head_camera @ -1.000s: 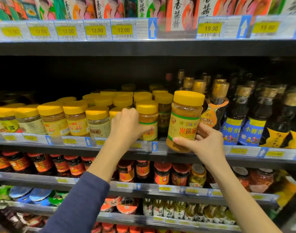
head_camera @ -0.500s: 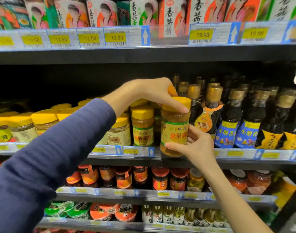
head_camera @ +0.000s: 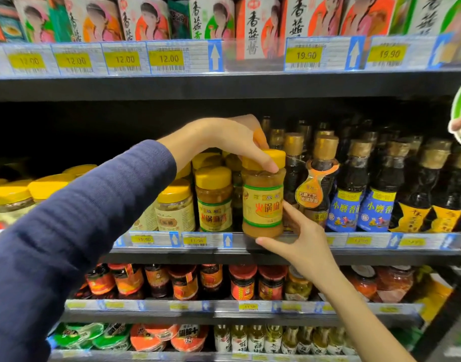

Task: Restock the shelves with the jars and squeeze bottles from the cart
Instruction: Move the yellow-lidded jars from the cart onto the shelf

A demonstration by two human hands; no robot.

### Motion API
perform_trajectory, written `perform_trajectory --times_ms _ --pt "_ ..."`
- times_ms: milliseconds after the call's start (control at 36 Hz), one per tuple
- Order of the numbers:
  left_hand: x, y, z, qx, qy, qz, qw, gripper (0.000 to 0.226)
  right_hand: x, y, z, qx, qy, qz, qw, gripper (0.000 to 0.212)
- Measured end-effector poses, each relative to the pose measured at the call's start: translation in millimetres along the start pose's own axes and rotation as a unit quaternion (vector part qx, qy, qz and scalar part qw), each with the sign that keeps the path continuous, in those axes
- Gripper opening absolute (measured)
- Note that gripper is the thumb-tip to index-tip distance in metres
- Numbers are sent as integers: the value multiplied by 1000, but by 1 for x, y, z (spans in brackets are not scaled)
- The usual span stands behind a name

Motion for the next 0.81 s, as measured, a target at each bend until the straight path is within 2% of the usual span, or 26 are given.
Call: perform_trajectory --times_ms 194,306,444,556,667,722,806 --pt "-6 1 -9 -2 -13 12 1000 75 -2 -23 16 17 -154 -17 988 84" --pt "2 6 -15 -6 -19 -9 1000 84 -3 -29 26 -22 -200 -8 980 80" --pt "15 10 -20 -4 -33 -21 999 73 -6 -30 39 -78 -263 -1 962 81" --pt "21 11 -17 6 -23 -24 999 68 -8 -32 45 -87 -289 -13 953 78" --pt "32 17 -18 -13 -15 -45 999 97 -8 -32 48 -89 -311 -20 946 79" --pt "36 21 -19 -9 -5 -42 999 103 -8 -32 50 -91 -303 -19 949 78" --pt "36 20 -16 -2 -7 -47 999 85 -8 -33 51 -104 -305 -14 947 76"
Point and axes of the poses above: each hand's wrist, its own y-axis towards the middle knuckle, its own x-axis out of the palm, z = x × y, the point moved 2 cm from there along y, towards the middle knuckle, and after that the axes turned 15 degrees about y, right-handed, at the moved point
